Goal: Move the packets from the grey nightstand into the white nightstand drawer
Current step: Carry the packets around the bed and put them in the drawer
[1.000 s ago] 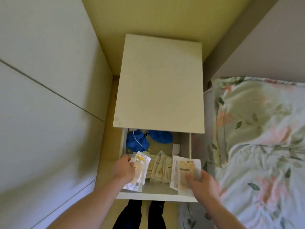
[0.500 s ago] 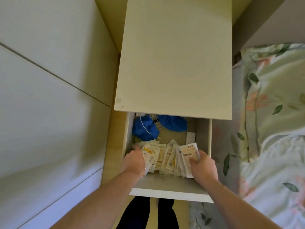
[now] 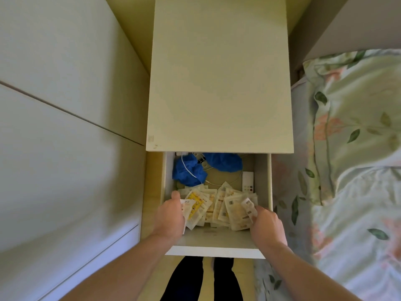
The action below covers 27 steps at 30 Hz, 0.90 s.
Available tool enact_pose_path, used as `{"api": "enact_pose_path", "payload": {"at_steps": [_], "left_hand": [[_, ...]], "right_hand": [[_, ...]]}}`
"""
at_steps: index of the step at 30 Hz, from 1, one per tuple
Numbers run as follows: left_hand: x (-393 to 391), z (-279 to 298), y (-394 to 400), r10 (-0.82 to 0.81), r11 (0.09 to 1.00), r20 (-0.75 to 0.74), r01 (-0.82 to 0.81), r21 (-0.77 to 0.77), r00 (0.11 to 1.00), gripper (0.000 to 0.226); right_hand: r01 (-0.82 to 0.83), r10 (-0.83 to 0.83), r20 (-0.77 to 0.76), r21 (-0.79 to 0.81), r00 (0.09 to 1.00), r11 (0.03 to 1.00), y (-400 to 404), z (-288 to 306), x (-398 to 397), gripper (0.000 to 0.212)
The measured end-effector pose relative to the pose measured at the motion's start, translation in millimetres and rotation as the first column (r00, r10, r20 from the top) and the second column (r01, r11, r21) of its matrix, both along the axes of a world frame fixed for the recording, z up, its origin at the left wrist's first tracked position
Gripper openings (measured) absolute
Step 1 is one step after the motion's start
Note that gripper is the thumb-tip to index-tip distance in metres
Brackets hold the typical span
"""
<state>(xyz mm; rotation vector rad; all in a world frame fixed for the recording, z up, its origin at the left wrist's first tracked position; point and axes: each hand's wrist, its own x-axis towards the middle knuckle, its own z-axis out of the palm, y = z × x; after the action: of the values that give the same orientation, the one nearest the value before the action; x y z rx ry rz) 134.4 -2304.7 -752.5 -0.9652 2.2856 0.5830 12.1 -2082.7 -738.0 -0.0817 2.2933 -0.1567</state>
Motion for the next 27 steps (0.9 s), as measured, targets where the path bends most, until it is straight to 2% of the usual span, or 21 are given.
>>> {"api": "enact_pose_path", "payload": {"at_steps": [2, 5, 9, 13, 22, 24, 27], "left_hand": [[-0.6, 6.0, 0.7, 0.004, 1.000, -0.041, -0.003, 0.021, 0.999, 0.029], [-6.4, 4.9, 3.3, 0.023, 0.998, -0.072, -0.019, 0.056, 0.997, 0.036], [-15.0, -18.2, 6.1, 0.078, 0.989, -0.054, -0.070, 0.128, 0.996, 0.045], [-16.1, -48.1, 6.6, 0.073, 0.987, 0.008, -0.073, 0.144, 0.997, 0.054], [-7.0, -76.0, 6.3, -0.006, 1.000, -0.043, 0.007, 0.028, 0.999, 0.060], [-5.0, -70.1, 8.3, -0.042, 0.999, -0.066, 0.042, -0.004, 0.997, 0.063], [-1.1, -58.9, 13.4, -0.217, 0.976, -0.110, 0.218, -0.005, 0.970, 0.079]], "right_hand": [[0.075, -0.076, -0.004, -0.078, 0.997, 0.994, 3.2, 6.5, 1.9, 0.029], [0.145, -0.148, 0.000, -0.172, 0.989, 0.974, 5.9, 11.5, 1.9, 0.026], [0.237, -0.223, 0.088, -0.214, 0.971, 0.948, 1.9, 2.8, -1.9, 0.028], [0.285, -0.255, 0.172, -0.179, 0.951, 0.942, -8.3, -20.9, -3.1, 0.033], [0.166, -0.167, 0.105, 0.020, 0.980, 0.986, -8.0, -49.8, -1.4, 0.023], [0.136, -0.138, 0.082, 0.027, 0.987, 0.990, -6.4, -48.0, 1.3, 0.032], [0.075, -0.076, 0.080, 0.015, 0.994, 0.997, -10.0, -40.6, 9.6, 0.069]]}}
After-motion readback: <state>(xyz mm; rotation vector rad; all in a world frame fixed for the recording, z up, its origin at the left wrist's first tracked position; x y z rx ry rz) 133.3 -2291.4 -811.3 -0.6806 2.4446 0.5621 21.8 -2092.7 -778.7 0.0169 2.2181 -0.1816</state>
